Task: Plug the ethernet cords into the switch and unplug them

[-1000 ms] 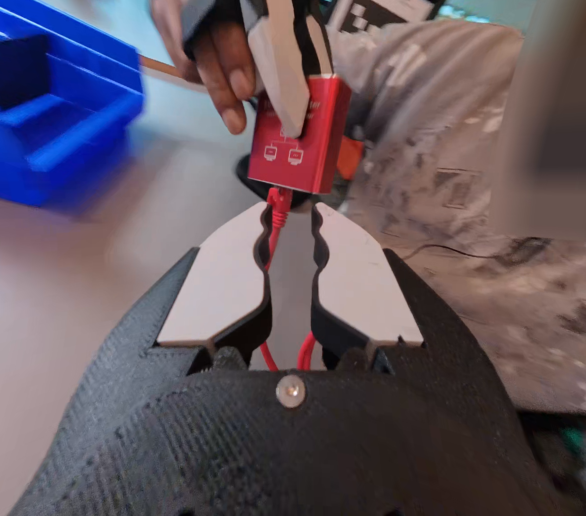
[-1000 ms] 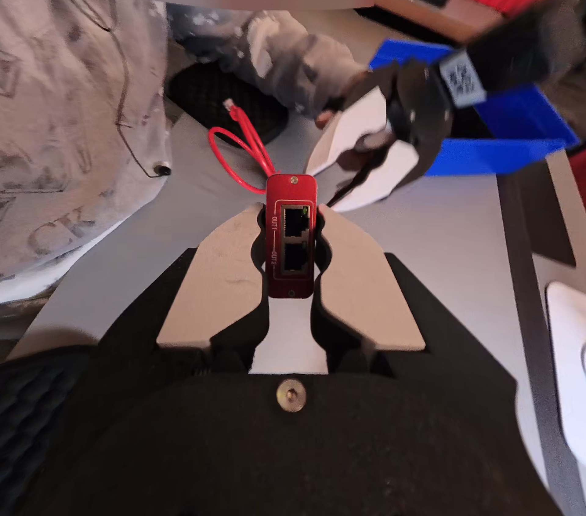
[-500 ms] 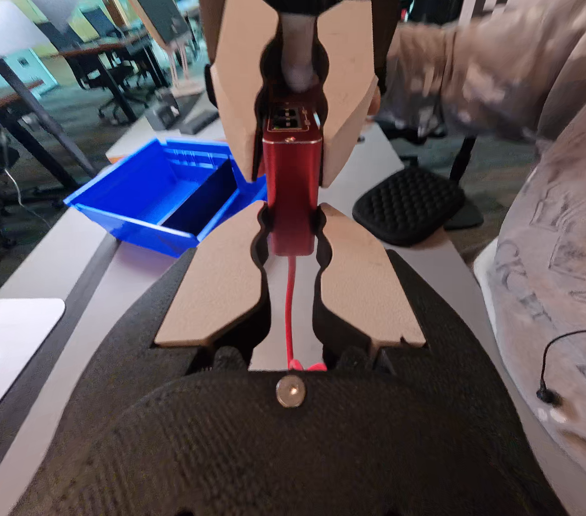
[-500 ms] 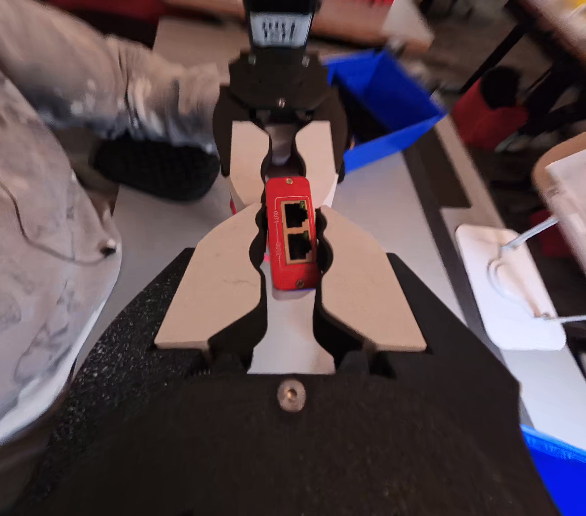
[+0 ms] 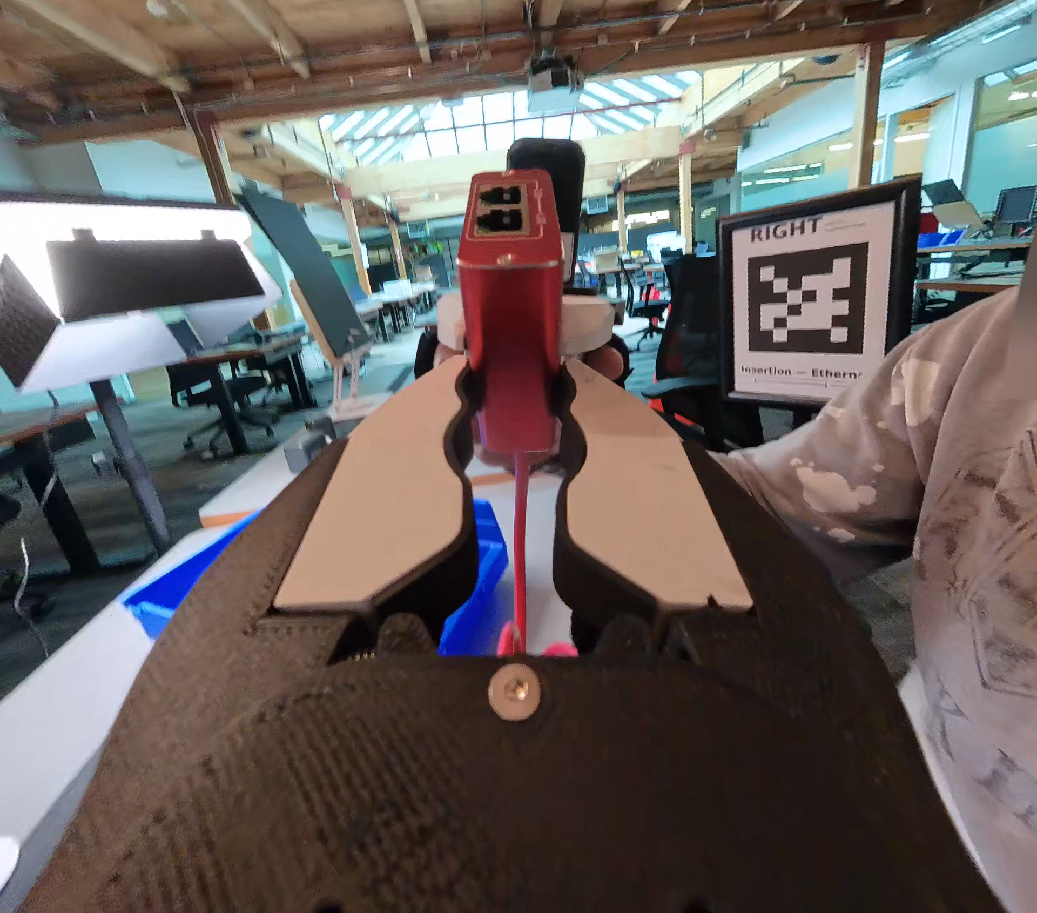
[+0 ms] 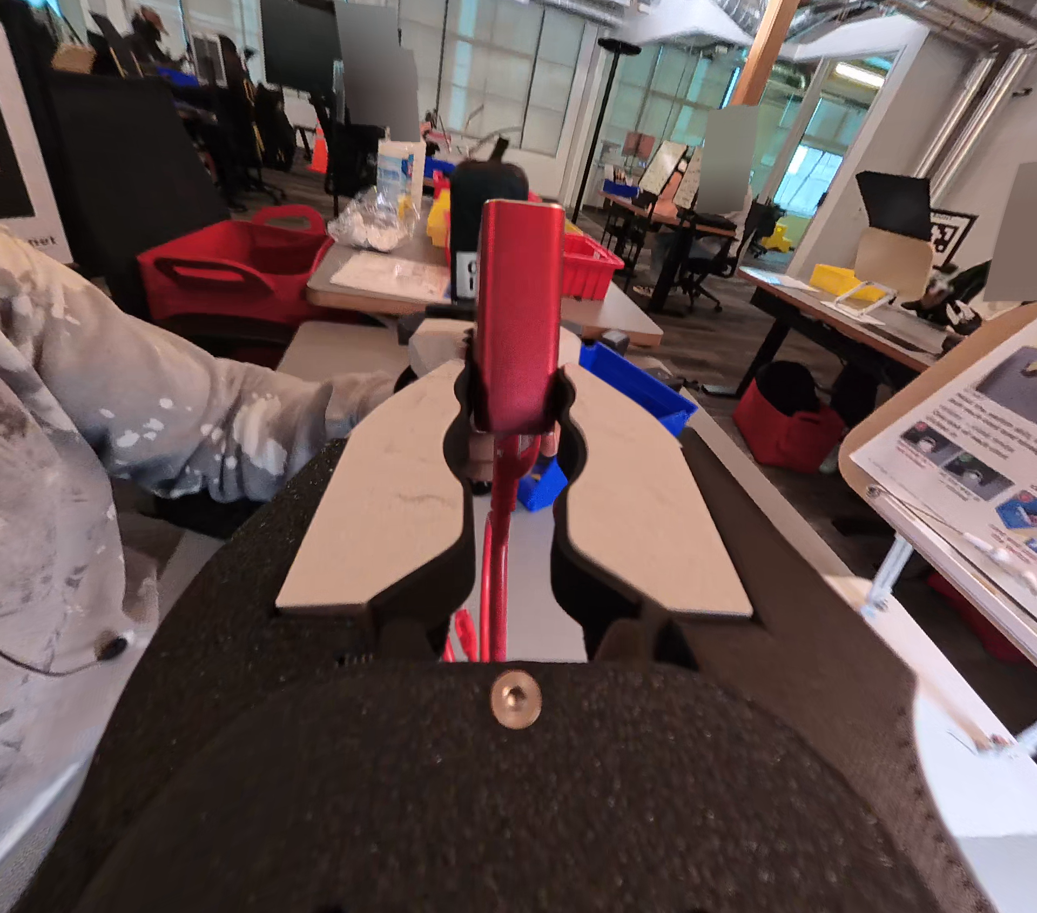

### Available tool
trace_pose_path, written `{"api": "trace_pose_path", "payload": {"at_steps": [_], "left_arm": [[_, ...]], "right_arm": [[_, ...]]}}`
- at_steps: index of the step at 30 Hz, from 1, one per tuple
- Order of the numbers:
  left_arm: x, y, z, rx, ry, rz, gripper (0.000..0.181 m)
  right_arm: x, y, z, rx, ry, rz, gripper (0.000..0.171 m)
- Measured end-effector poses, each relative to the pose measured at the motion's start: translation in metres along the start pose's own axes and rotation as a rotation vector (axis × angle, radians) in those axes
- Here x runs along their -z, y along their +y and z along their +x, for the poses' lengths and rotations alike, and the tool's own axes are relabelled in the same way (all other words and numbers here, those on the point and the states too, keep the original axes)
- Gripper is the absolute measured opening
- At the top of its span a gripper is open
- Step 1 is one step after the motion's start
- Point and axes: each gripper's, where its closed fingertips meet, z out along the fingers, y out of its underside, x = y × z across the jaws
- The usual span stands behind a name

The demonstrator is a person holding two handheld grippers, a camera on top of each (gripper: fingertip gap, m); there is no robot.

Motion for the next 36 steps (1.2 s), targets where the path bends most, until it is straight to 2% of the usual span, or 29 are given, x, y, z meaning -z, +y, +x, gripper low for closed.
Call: {"api": "trace_pose_path", "payload": {"at_steps": [3, 10, 13, 14, 16, 19, 22, 25, 28, 30, 33, 36], "left_arm": [[0.008, 0.023, -0.007, 0.016, -0.022, -0.150, 0.029], [0.028, 0.039, -0.001, -0.110, -0.076, -0.447, 0.042], [0.023, 0.061, 0.007, -0.173, -0.062, -0.571, 0.038], [0.023, 0.069, 0.010, -0.174, -0.038, -0.607, 0.030], [0.022, 0.075, 0.004, -0.190, -0.063, -0.624, 0.029], [0.021, 0.061, -0.012, -0.056, -0.139, -0.508, 0.028], [0.033, 0.048, -0.041, 0.061, -0.250, -0.365, 0.028], [0.054, 0.035, -0.070, 0.214, -0.335, -0.174, 0.027], [0.073, 0.025, -0.089, 0.312, -0.386, -0.012, 0.028], [0.082, 0.017, -0.096, 0.351, -0.407, 0.087, 0.028], [0.086, 0.003, -0.095, 0.371, -0.402, 0.208, 0.027], [0.076, -0.006, -0.082, 0.369, -0.340, 0.256, 0.027]], "right_arm": [[0.004, 0.020, 0.002, 0.060, 0.015, -0.118, 0.026], [0.015, 0.057, -0.010, 0.211, 0.016, -0.418, 0.026], [0.008, 0.070, -0.022, 0.241, -0.041, -0.483, 0.026], [0.006, 0.072, -0.023, 0.251, -0.043, -0.490, 0.026], [0.007, 0.076, -0.017, 0.267, -0.009, -0.511, 0.026], [0.007, 0.060, 0.008, 0.285, 0.149, -0.423, 0.031], [0.014, 0.027, 0.031, 0.335, 0.359, -0.266, 0.027], [0.010, 0.023, 0.019, 0.242, 0.289, -0.225, 0.026], [-0.017, 0.049, -0.001, 0.041, 0.111, -0.246, 0.025], [-0.044, 0.076, -0.003, -0.082, 0.067, -0.249, 0.029], [-0.077, 0.099, 0.006, -0.294, 0.090, -0.117, 0.042], [-0.079, 0.089, 0.017, -0.416, 0.108, 0.076, 0.049]]}}
